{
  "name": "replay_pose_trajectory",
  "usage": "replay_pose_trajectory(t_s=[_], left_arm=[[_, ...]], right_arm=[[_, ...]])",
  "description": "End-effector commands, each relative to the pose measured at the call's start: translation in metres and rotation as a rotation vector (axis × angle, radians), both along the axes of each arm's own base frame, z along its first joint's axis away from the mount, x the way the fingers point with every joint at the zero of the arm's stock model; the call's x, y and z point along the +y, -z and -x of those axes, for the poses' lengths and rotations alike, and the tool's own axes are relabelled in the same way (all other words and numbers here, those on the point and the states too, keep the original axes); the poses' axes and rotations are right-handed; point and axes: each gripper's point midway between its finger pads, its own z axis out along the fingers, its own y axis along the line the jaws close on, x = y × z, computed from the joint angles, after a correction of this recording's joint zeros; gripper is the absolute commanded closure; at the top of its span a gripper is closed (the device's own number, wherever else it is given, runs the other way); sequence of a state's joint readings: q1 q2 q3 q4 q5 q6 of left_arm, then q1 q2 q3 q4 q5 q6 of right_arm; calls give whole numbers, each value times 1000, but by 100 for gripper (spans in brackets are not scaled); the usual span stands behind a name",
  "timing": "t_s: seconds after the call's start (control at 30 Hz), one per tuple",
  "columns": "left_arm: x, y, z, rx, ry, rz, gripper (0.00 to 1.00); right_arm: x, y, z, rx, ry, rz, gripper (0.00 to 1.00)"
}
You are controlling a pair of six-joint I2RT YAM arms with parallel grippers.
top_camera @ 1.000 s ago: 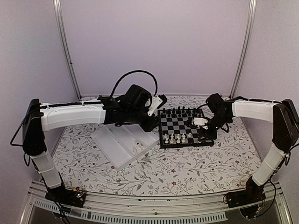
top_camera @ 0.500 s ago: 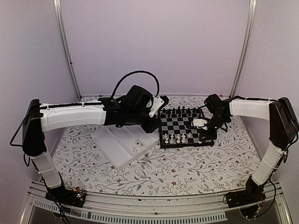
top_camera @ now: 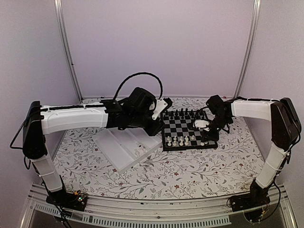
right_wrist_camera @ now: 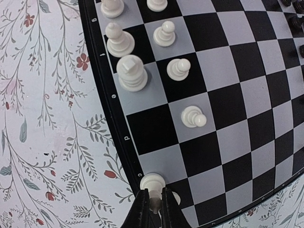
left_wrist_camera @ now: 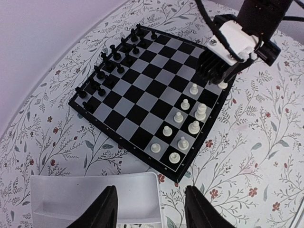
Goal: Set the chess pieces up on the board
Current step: Adjust the chess piece on the chessboard.
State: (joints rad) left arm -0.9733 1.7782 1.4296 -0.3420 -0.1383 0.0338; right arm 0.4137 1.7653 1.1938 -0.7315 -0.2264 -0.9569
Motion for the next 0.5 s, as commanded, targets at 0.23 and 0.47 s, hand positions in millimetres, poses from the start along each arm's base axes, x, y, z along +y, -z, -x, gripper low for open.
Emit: replay_pose_trajectory(t_s=[0.23, 0.47], left_arm=[[-6, -8, 6, -14, 27, 9, 51], [-7, -5, 7, -11, 30, -1, 50]], right_arm=[[20, -1, -11, 3, -7, -46, 92], [20, 0, -13, -2, 3, -42, 82]])
